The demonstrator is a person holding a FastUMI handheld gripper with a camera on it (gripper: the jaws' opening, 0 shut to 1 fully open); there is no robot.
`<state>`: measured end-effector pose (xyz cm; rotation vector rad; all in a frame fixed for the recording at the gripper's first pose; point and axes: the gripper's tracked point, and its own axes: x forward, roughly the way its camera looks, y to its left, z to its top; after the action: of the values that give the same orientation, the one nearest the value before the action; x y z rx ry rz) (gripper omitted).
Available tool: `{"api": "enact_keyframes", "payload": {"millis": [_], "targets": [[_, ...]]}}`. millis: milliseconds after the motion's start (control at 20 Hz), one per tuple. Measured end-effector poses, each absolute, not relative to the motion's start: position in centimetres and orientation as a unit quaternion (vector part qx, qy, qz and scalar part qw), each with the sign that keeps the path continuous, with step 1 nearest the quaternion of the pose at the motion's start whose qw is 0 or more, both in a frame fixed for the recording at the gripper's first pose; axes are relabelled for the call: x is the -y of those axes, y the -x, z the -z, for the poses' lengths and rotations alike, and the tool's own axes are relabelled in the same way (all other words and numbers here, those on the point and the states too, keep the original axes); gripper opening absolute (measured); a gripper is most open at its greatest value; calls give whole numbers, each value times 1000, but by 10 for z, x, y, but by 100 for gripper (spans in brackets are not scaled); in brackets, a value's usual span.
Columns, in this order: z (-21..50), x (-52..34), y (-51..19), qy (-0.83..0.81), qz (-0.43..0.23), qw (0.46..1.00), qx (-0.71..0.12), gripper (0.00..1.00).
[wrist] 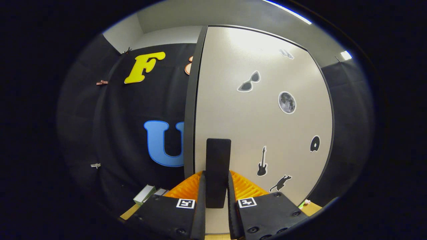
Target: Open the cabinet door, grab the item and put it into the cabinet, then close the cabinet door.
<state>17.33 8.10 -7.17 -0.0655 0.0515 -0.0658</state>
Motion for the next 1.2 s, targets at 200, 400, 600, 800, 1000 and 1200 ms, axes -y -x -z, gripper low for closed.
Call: {"api": "enact_keyframes", "payload": {"millis": [200,400,600,800,1000,1200], "targets": [[72,-80,-170,29,30,999,-31,20],[70,-81,-158,23,17,999,-31,20],[65,-79,-131,12,4,999,-33,20],[55,-77,-109,13,-6,999,-32,20],[49,-72,-88,10,-38,998,-41,20],[43,-66,-69,8,-82,996,-42,20]]}}
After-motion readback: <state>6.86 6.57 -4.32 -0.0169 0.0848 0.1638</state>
